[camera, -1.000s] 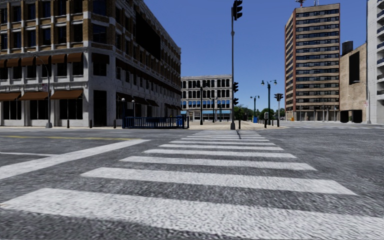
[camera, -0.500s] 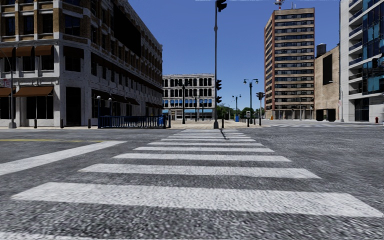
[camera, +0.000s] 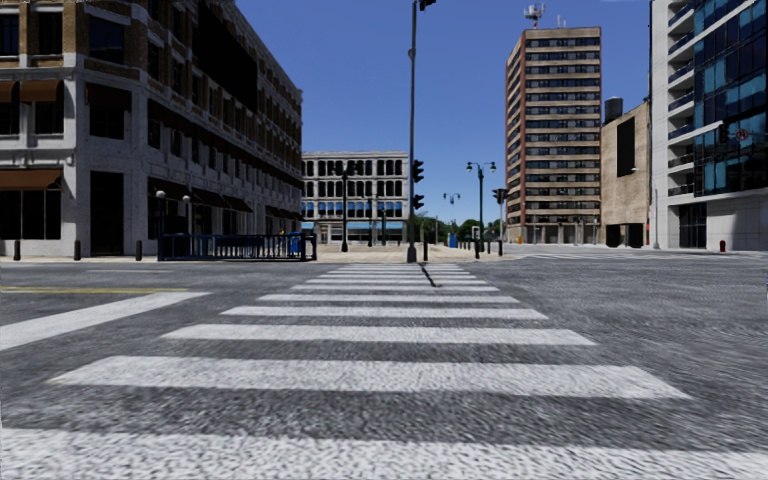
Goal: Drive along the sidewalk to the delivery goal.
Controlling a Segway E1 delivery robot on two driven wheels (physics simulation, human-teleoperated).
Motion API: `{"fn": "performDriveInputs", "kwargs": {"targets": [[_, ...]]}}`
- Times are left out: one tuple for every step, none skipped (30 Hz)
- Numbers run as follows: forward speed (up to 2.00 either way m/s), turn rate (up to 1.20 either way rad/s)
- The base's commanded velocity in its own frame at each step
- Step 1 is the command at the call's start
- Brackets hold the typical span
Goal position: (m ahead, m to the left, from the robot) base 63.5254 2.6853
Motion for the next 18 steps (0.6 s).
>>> {"fn": "performDriveInputs", "kwargs": {"targets": [[1.51,-0.25],[2.00,-0.22],[2.00,-0.12],[2.00,-0.02],[2.00,0.00],[2.00,0.00],[2.00,0.00],[2.00,0.00],[2.00,0.00],[2.00,0.00],[2.00,0.00],[2.00,0.00],[2.00,0.00],[2.00,0.00],[2.00,0.00],[2.00,0.00],[2.00,0.00],[2.00,0.00]]}}
